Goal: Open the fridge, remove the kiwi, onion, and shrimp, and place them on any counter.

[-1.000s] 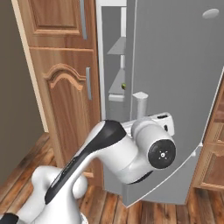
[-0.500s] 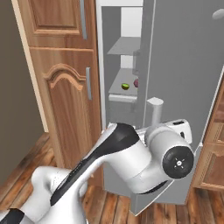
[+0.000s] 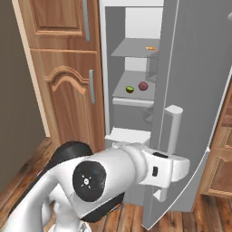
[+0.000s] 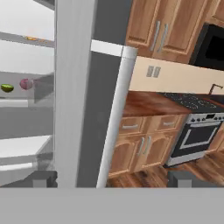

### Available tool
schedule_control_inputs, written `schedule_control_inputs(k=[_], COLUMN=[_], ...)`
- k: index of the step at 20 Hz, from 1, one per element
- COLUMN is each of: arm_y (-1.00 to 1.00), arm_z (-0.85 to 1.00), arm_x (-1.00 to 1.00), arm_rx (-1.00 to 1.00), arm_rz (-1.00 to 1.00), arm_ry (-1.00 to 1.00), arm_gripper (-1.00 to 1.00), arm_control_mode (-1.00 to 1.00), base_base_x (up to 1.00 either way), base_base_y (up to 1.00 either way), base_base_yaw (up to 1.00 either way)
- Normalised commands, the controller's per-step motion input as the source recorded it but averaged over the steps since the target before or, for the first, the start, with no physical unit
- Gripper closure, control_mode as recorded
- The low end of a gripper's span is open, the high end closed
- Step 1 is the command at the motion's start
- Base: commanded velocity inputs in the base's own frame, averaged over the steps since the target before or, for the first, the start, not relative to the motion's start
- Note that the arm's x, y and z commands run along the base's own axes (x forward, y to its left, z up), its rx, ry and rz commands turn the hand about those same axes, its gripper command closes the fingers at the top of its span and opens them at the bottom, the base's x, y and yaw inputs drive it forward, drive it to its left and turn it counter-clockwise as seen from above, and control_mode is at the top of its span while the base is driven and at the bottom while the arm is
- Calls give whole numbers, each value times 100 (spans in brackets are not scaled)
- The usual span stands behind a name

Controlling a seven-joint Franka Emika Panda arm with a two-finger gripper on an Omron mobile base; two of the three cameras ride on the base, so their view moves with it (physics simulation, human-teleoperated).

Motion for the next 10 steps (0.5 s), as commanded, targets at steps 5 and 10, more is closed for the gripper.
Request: schedule_control_inputs(k=[5, 10], arm_y=[65, 89], arm_z=[39, 82], arm_x=[-55, -3], arm_rx=[0, -6], arm_rz=[-56, -25], arm_ry=[-6, 4], arm_gripper=[-100, -100], arm_control_mode=[-100, -100], base_base_x=[0, 0], base_base_y=[0, 0], base_base_yaw=[0, 0])
